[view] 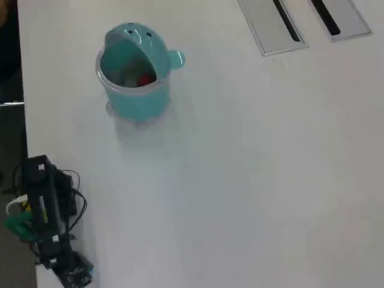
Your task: Grasp RGB lego blocks and put them in the bin one by one.
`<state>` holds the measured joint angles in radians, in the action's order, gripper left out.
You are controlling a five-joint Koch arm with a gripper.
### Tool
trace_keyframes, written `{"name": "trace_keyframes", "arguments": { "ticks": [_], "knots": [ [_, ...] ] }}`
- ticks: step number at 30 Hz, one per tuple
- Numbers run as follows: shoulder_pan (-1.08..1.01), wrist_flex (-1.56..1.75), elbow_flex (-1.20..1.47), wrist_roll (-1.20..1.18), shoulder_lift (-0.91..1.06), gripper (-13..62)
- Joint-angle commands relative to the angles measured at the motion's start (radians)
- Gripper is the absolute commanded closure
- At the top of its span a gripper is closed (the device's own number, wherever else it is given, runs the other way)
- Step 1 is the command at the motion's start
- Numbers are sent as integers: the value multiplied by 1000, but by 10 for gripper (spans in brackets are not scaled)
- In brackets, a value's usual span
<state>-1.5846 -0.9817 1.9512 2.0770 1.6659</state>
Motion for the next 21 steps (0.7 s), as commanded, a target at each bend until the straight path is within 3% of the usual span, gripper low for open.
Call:
{"name": "trace_keyframes", "arguments": {
  "ticks": [1, 21],
  "knots": [
    [14, -40, -49, 2, 0, 157],
    [-3, -35, -110, 140, -141, 184]
  ]
}}
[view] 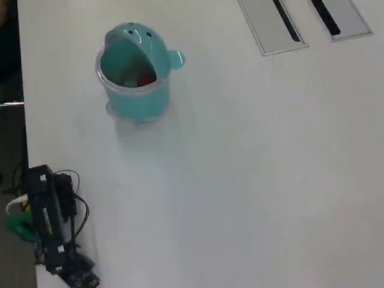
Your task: Grasp RGB lego blocks and put them in the bin one by one.
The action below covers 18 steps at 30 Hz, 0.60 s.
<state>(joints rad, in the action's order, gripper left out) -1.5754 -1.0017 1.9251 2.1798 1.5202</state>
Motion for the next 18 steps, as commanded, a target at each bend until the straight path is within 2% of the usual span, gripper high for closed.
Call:
{"name": "trace_keyframes", "arguments": {
  "ticks": [1, 8, 11, 18],
  "knots": [
    [-28, -15, -84, 64, 5, 201],
    [-83, -114, -118, 146, -2, 284],
    [-81, -140, -120, 144, 5, 372],
    [-20, -153, -123, 141, 25, 421]
  ]
}}
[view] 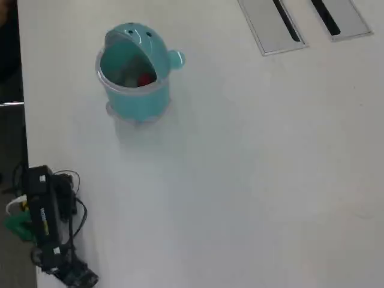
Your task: Grasp RGB lego blocks and put them in the bin one by one.
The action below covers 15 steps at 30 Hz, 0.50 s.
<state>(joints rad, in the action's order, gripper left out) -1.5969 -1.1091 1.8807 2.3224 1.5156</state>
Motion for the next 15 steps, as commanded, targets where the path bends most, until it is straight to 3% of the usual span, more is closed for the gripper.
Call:
{"name": "trace_keyframes", "arguments": {
  "ticks": [1, 7, 15],
  "knots": [
    [17, -43, -80, -2, 37, 421],
    [129, 132, -114, -5, 54, 421],
    [242, 348, -143, -183, 98, 422]
  ]
}}
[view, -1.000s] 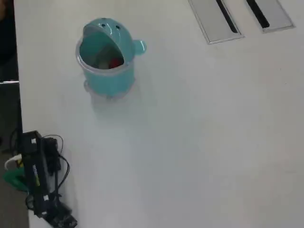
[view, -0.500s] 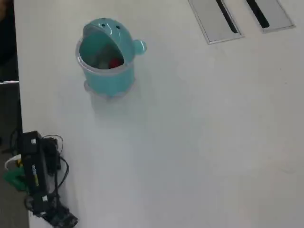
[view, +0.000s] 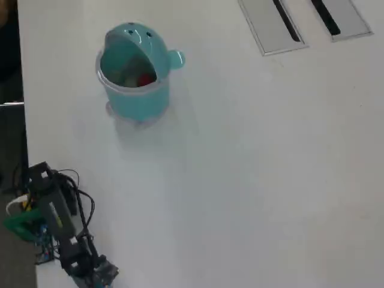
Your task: Grasp RGB lego blocks and put them in the bin one by one.
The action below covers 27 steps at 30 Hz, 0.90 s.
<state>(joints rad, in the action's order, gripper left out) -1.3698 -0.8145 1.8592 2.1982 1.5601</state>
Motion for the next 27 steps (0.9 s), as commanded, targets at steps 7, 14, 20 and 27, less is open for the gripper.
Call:
{"name": "trace_keyframes", "arguments": {
  "ticks": [7, 14, 20, 27],
  "knots": [
    [236, 399, -51, -249, 163, 422],
    [368, 618, 55, -347, 252, 424],
    [506, 1285, 342, -442, 302, 425],
    [715, 1730, 617, -526, 354, 532]
  ]
}}
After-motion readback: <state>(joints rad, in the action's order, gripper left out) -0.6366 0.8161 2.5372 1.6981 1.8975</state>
